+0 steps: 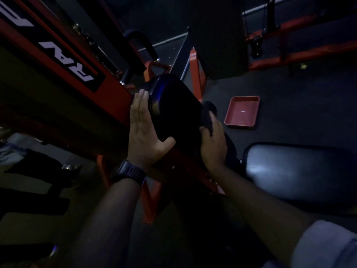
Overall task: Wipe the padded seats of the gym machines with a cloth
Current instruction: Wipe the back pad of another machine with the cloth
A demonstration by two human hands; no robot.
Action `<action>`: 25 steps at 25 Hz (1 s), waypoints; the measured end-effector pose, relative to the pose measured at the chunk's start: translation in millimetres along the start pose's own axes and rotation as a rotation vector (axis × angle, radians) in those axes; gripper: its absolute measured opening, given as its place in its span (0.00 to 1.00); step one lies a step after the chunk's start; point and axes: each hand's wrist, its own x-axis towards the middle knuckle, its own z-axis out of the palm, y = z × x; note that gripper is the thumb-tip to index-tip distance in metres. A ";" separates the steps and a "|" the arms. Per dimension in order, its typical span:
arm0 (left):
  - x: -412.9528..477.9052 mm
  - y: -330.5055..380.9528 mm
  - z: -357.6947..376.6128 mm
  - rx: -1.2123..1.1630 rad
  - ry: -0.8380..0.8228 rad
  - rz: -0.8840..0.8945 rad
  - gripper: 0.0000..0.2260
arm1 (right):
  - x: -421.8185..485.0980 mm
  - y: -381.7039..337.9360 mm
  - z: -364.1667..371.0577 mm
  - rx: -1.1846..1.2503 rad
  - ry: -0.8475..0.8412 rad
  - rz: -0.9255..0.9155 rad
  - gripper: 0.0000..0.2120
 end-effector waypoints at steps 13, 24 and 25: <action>0.2 -6.0 3.3 -0.009 0.018 0.043 0.49 | 8.4 -27.2 3.6 -0.089 -0.119 -0.197 0.27; 0.5 -4.1 0.6 -0.009 0.005 0.018 0.48 | 46.0 -53.8 6.5 -0.015 -0.120 -0.129 0.26; -0.8 -3.8 0.9 -0.013 0.006 0.017 0.48 | 45.6 -58.6 7.2 -0.050 -0.131 -0.128 0.26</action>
